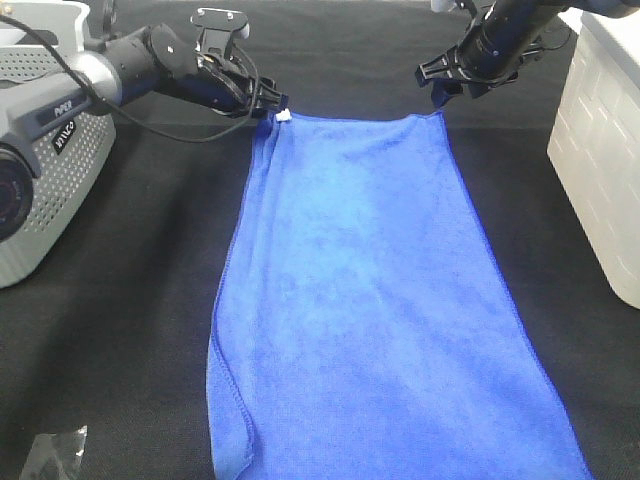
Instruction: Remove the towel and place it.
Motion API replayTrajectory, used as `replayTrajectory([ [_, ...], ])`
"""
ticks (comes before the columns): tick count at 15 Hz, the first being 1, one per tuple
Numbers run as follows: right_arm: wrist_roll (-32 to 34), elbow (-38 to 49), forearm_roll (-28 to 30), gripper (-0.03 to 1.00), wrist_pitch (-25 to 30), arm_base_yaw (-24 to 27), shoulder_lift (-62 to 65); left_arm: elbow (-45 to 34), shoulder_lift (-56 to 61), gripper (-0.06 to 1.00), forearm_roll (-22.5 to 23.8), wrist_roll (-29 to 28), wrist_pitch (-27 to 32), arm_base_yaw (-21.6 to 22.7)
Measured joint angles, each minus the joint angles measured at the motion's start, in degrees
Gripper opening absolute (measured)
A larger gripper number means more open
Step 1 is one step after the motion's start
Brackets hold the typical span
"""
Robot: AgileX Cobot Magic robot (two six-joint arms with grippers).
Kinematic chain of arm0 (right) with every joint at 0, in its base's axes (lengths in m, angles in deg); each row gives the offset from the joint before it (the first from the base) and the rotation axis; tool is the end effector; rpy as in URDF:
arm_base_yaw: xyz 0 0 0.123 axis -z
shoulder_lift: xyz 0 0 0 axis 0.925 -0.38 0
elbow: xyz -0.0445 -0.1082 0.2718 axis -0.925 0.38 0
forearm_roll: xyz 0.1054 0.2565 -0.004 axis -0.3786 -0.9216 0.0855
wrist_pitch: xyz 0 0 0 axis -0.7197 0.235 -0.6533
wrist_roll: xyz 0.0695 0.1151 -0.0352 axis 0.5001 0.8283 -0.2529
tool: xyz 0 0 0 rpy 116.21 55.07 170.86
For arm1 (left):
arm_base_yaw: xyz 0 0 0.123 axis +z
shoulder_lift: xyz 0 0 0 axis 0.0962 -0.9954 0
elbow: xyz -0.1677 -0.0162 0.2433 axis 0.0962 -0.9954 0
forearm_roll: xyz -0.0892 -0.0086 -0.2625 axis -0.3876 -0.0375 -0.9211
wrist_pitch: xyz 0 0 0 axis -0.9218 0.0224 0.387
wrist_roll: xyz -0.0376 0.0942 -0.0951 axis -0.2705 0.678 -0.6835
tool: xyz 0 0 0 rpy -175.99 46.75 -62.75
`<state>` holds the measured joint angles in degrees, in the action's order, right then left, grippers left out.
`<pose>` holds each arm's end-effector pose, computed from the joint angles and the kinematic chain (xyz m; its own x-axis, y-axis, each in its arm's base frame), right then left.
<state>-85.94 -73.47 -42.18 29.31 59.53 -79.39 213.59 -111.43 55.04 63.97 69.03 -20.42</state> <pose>0.5980 0.0875 0.1442 -0.7516 -0.2916 -0.5916 -0.2919 0.9514 -0.0981 0.6489 -0.2009 0.0858 -0.5032 0.1649 -0.8483 0.4279 0.9004 -0.0787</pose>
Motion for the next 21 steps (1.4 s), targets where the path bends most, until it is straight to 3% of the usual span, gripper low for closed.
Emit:
replayTrajectory([
  [3,0.11,0.00,0.00,0.61,0.00,0.00,0.00,0.00,-1.03,0.46,-1.15,1.32,-1.60,0.00],
  [6,0.11,0.00,0.00,0.61,0.00,0.00,0.00,0.00,-2.06,0.43,-1.32,1.55,-2.01,0.00],
  [11,0.11,0.00,0.00,0.61,0.00,0.00,0.00,0.00,-3.27,0.04,-1.20,2.46,-6.76,0.06],
  [14,0.11,0.00,0.00,0.61,0.00,0.00,0.00,0.00,-3.27,0.02,0.52,2.58,-7.79,0.06],
  [18,0.11,0.00,0.00,0.61,0.00,0.00,0.00,0.00,-3.27,0.02,8.77,2.52,-7.79,0.06],
  [21,0.11,0.00,0.00,0.61,0.00,0.00,0.00,0.00,-3.27,0.02,15.18,-1.49,-7.79,0.06],
])
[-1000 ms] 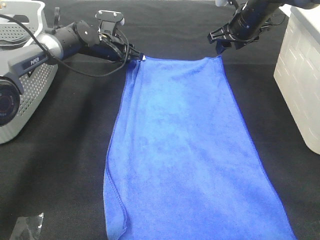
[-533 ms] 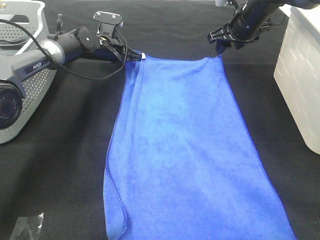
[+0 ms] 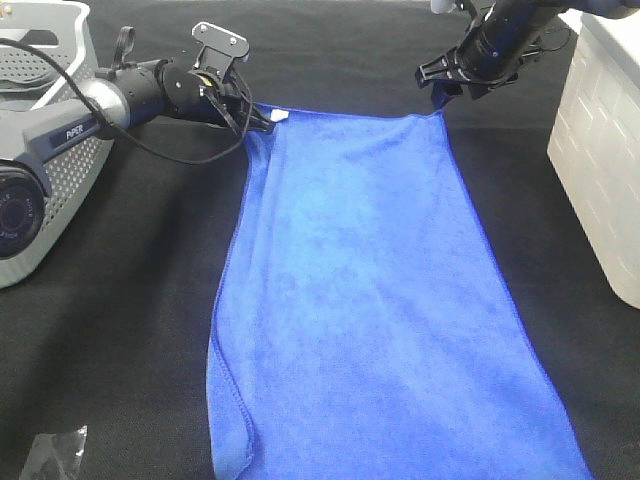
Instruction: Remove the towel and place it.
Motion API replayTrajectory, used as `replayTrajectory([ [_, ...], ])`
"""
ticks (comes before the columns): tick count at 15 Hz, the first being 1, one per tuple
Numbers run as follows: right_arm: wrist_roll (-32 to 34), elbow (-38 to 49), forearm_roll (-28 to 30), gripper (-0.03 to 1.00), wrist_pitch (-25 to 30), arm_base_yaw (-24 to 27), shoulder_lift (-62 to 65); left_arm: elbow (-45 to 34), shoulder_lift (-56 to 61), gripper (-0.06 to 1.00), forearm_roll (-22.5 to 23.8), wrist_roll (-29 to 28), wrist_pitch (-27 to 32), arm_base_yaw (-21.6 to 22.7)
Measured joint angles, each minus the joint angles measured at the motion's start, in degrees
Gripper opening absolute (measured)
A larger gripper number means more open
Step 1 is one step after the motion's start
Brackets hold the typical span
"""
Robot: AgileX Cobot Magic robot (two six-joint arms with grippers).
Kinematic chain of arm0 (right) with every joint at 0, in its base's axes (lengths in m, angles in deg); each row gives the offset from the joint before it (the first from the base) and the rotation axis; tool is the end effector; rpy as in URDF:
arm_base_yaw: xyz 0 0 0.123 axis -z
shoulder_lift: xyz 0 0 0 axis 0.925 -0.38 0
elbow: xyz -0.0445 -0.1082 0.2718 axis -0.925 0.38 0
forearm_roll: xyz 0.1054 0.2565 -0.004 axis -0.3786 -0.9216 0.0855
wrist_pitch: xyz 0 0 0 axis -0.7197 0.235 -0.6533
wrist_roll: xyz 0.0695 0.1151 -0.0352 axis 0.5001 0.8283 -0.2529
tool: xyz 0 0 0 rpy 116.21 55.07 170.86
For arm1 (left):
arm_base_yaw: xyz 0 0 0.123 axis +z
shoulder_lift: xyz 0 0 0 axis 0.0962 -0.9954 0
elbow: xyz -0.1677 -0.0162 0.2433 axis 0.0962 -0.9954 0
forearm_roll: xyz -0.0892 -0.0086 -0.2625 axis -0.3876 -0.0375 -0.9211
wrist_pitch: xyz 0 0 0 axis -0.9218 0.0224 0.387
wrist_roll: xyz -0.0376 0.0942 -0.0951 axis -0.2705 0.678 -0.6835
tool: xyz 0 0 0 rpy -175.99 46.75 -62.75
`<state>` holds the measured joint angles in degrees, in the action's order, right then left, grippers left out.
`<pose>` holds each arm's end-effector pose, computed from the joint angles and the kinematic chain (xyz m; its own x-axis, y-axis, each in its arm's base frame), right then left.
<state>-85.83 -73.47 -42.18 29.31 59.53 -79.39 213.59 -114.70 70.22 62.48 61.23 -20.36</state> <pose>0.5980 0.0875 0.1442 -0.7522 -0.2898 -0.5918 -0.2904 0.9520 -0.0970 0.6596 -0.1842 0.0570 -0.3950 0.3512 -0.8489 0.4167 0.8920 0.1751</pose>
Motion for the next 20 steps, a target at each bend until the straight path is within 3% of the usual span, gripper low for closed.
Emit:
replayTrajectory([
  [3,0.00,0.00,0.00,0.61,0.00,0.00,0.00,0.00,0.00,0.03,4.58,-5.84,0.00,0.00],
  [5,0.00,0.00,0.00,0.61,0.52,0.00,0.00,0.00,0.00,0.13,4.70,-7.79,-0.06,0.00],
  [6,0.00,0.00,0.00,0.61,1.20,0.00,0.00,0.00,0.00,0.23,4.70,-9.22,-0.17,0.00],
  [9,0.00,0.00,0.00,0.61,5.16,0.00,0.11,0.00,0.17,0.69,4.70,-15.18,0.97,0.00],
  [10,0.00,0.00,0.00,0.61,6.82,0.00,0.57,0.00,0.92,0.73,4.70,-15.76,2.86,0.00],
  [13,0.00,0.00,-0.06,0.61,10.66,0.00,4.98,0.00,6.47,0.74,3.09,-16.21,12.66,0.00],
  [16,0.69,0.00,-1.38,0.61,17.76,0.00,11.06,0.11,14.50,0.74,-3.72,-18.05,29.34,0.00],
  [18,1.60,0.00,-1.55,0.61,24.24,0.00,14.73,0.11,17.82,0.74,-5.67,-20.28,40.97,0.00],
  [20,3.38,0.00,-1.66,0.61,26.93,0.00,17.93,0.11,19.48,0.74,-6.07,-21.83,50.19,0.00],
])
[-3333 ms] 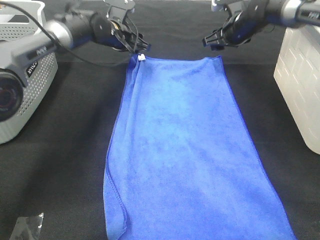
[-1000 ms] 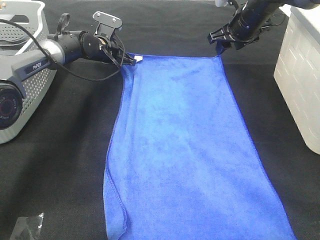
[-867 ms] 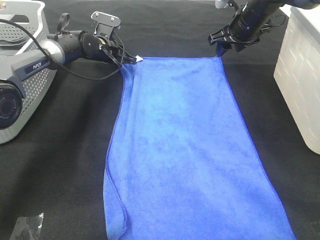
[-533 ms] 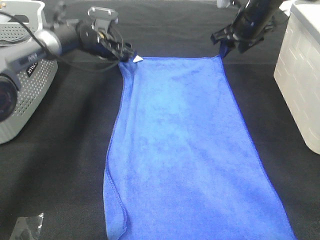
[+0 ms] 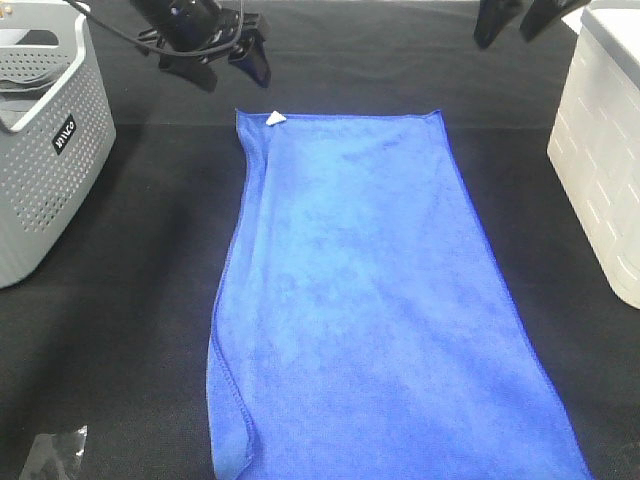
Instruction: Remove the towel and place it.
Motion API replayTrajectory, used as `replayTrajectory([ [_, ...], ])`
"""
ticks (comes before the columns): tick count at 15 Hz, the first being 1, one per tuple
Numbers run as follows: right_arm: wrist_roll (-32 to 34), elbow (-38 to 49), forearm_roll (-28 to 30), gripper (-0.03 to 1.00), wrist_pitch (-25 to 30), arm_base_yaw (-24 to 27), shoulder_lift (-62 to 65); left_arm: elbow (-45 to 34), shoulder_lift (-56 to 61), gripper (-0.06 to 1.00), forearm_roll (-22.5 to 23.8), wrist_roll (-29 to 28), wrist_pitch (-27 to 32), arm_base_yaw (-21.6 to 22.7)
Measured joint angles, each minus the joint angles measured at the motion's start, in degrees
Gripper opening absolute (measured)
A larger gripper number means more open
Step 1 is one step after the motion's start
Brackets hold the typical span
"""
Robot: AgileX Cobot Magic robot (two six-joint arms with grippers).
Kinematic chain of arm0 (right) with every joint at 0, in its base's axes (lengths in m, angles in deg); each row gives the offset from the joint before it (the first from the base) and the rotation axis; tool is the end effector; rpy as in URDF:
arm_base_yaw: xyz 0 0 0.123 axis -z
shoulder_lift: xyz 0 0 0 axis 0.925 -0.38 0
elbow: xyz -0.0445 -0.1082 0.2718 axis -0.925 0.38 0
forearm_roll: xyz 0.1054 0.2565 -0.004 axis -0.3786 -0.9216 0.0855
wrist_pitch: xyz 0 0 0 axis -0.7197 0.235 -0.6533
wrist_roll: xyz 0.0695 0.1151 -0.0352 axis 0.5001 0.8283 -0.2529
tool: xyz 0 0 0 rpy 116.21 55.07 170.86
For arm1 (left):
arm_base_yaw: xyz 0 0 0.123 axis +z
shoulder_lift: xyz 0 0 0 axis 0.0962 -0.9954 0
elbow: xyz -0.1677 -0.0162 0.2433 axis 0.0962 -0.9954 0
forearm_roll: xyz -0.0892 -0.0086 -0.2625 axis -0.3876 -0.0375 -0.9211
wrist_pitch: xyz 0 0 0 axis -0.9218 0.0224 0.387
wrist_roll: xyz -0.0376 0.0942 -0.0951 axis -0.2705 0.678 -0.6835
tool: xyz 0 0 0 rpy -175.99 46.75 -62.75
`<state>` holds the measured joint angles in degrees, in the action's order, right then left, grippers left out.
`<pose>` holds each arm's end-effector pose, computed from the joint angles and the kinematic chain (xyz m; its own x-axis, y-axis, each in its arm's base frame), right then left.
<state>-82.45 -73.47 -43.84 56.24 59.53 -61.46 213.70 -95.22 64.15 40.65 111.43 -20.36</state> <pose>0.5136 0.0801 0.2867 -0.8493 -0.2425 -0.4689 -0.2669 0.9636 -0.0150 0.5668 -0.1942 0.2007 -0.8554 0.1728 -0.4884 0.3465 0.8916 -0.2915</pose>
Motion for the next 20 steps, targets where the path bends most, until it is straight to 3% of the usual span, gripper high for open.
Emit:
replayTrajectory([
  [3,2.92,2.92,-2.29,0.61,0.23,0.00,5.79,-0.06,1.09,0.74,-1.32,-0.69,2.69,0.00],
  [5,3.90,14.04,-3.32,0.61,0.34,0.00,15.07,-5.21,4.93,0.74,-2.23,-1.15,2.64,-0.34],
  [9,5.73,33.29,-3.61,0.61,0.74,0.00,34.32,-32.09,20.74,0.74,-1.66,1.55,2.86,-1.32],
  [12,5.79,40.91,-3.67,0.61,0.80,0.00,45.66,-47.27,31.57,0.74,-1.26,2.23,3.21,-4.30],
  [16,7.22,46.93,-3.67,0.61,0.86,0.00,54.60,-64.40,41.42,0.74,-0.23,-2.98,3.27,-14.90],
  [18,7.91,49.96,-4.01,0.61,0.86,0.00,58.38,-69.96,42.97,0.74,1.09,-8.94,2.98,-21.03],
  [20,8.31,53.06,-4.70,0.61,0.86,0.00,62.28,-74.48,43.03,0.74,3.09,-14.78,-1.83,-26.59],
])
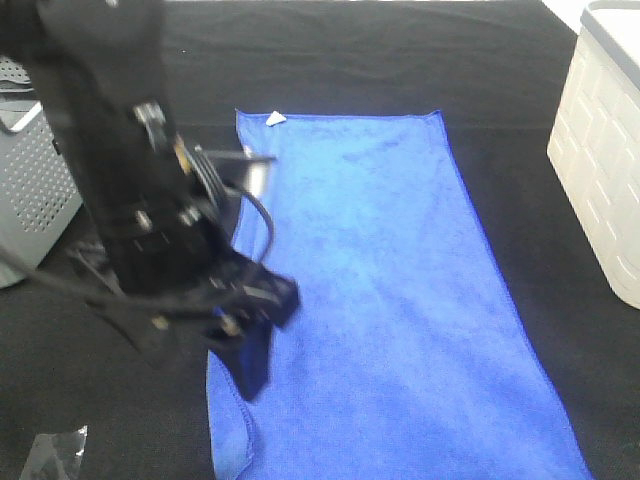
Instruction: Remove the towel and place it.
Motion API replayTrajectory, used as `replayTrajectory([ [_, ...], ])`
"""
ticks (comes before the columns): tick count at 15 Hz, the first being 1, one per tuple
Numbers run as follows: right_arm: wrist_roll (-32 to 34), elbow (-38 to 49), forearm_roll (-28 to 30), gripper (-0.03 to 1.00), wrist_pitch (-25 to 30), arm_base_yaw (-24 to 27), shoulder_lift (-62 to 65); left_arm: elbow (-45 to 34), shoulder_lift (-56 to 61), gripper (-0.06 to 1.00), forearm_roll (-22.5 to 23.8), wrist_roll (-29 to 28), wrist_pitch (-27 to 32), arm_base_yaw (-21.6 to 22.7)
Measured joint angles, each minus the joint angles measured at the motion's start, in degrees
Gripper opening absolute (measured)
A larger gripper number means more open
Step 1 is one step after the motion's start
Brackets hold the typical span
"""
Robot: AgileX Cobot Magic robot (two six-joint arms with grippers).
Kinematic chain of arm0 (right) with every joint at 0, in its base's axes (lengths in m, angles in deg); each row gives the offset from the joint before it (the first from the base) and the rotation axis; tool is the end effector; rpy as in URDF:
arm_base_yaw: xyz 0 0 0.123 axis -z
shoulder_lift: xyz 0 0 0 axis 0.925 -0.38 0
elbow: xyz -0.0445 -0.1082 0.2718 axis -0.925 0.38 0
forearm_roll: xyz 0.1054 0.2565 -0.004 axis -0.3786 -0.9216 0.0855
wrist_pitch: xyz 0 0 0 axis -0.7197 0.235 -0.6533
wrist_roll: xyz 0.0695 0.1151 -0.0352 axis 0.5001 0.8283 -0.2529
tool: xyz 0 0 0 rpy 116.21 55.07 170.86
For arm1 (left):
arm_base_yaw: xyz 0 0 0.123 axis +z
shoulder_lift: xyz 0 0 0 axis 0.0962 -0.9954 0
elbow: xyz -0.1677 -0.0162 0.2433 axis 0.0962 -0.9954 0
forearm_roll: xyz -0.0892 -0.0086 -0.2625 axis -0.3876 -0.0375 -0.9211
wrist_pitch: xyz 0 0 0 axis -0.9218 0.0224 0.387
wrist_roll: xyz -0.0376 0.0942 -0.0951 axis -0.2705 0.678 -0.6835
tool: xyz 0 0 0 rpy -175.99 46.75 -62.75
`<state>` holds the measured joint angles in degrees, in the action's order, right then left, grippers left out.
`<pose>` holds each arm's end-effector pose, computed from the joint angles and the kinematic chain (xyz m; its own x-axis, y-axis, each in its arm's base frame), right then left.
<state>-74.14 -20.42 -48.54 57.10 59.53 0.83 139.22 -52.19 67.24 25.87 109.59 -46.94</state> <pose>0.2161 0.0483 0.3788 -0.8071 -0.0632 -0.5871 -0.1713 0.9765 0.1305 0.2368 -0.2562 0.1677 -0.9049 0.4199 0.0699 0.3924 0.8864 -0.2454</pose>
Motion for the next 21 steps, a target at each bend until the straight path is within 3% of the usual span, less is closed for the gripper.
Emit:
replayTrajectory([
  [3,0.40,3.90,-1.60,0.61,0.00,0.00,4.01,-3.61,-0.46,0.75,0.17,-4.93,-7.56,-4.70],
  [7,0.40,6.13,-3.90,0.61,0.06,0.00,7.91,-4.64,-5.67,0.75,5.21,-11.29,-8.42,-6.76],
  [11,0.40,6.13,-4.81,0.61,0.06,0.00,9.97,-4.64,-9.63,0.75,5.61,-12.20,-11.63,-7.62],
  [15,0.40,6.13,-6.93,0.61,0.06,0.00,9.91,-4.64,-11.75,0.73,5.61,-11.97,-10.20,-7.62],
  [21,0.40,6.13,-6.93,0.61,0.06,0.00,9.91,-4.64,-11.75,0.40,9.34,-12.95,-8.25,-7.62],
])
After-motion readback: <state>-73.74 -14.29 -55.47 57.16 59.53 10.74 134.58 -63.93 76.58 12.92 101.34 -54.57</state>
